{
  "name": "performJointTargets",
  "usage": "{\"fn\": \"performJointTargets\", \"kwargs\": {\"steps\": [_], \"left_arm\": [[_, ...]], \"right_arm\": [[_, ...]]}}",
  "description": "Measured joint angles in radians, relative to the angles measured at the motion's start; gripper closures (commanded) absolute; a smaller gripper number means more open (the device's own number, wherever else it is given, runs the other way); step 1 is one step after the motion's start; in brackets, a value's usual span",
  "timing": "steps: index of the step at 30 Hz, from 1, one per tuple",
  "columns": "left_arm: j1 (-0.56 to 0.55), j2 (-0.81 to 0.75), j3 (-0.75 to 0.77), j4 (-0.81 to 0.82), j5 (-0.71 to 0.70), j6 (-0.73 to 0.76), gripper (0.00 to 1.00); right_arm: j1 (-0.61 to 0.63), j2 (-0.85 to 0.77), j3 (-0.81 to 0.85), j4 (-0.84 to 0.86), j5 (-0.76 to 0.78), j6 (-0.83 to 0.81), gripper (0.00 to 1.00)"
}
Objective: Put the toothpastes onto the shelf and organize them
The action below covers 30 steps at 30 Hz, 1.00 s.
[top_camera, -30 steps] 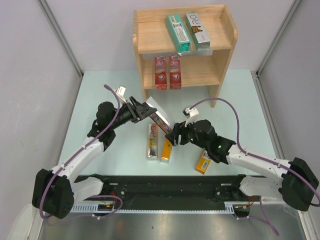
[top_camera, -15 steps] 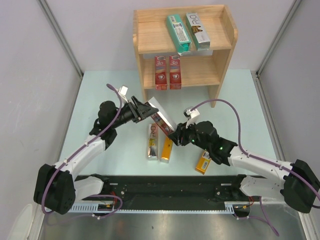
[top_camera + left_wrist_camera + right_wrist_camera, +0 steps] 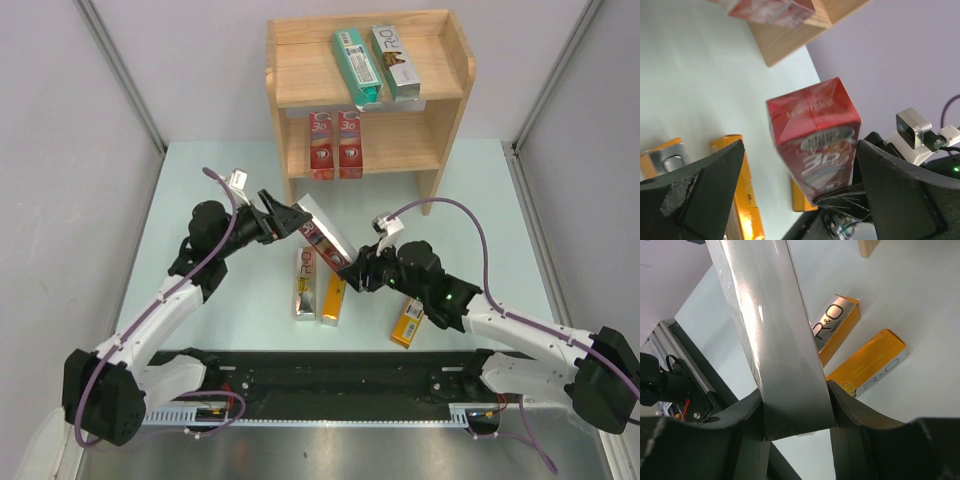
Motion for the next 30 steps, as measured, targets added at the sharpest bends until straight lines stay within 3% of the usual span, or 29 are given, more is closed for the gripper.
{"fn": "performJointTargets", "kwargs": {"steps": [8, 16, 24, 30], "left_arm": [[0.001, -0.18, 0.024, -0.19, -0.2, 0.158, 0.01], [0.001, -0.384, 0.015, -0.277, -0.396, 0.245, 0.01], [0.001, -0.389, 0.011, -0.425, -0.599, 0.28, 0.0], [0.001, -0.357, 0.006, -0.481, -0.638, 0.291, 0.0]], "right_arm": [[-0.098, -0.001, 0.0, -0.006, -0.056, 0.052, 0.72], [-0.192, 0.001, 0.0, -0.006, -0.146, 0.098, 0.73], [-0.219, 0.0, 0.0, -0.006, -0.234, 0.125, 0.73], [-0.27, -0.001, 0.006, -0.003, -0.317, 0.172, 0.73]]}}
